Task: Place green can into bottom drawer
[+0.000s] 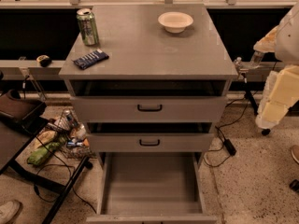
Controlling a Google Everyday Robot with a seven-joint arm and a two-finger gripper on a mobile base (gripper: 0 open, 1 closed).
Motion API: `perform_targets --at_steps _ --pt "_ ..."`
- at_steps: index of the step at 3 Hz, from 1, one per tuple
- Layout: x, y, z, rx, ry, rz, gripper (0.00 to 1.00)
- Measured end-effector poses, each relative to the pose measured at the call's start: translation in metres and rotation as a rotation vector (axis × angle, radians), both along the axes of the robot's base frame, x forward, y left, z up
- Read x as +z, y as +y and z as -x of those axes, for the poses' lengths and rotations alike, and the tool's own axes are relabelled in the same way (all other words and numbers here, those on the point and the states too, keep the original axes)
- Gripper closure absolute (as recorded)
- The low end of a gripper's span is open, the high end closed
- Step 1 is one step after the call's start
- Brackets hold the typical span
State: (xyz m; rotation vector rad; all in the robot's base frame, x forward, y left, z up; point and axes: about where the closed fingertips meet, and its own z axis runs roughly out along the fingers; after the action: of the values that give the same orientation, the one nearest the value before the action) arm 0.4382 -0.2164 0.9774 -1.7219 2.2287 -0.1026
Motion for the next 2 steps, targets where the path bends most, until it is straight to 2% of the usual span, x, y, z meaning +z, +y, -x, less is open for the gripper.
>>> perform_targets --at_steps 1,2 --pt "0.000 0.001 -0.002 0.002 -0.004 -0.006 0.00" --pt "-0.008 0.018 -0.027 0.036 -0.058 -0.096 0.00"
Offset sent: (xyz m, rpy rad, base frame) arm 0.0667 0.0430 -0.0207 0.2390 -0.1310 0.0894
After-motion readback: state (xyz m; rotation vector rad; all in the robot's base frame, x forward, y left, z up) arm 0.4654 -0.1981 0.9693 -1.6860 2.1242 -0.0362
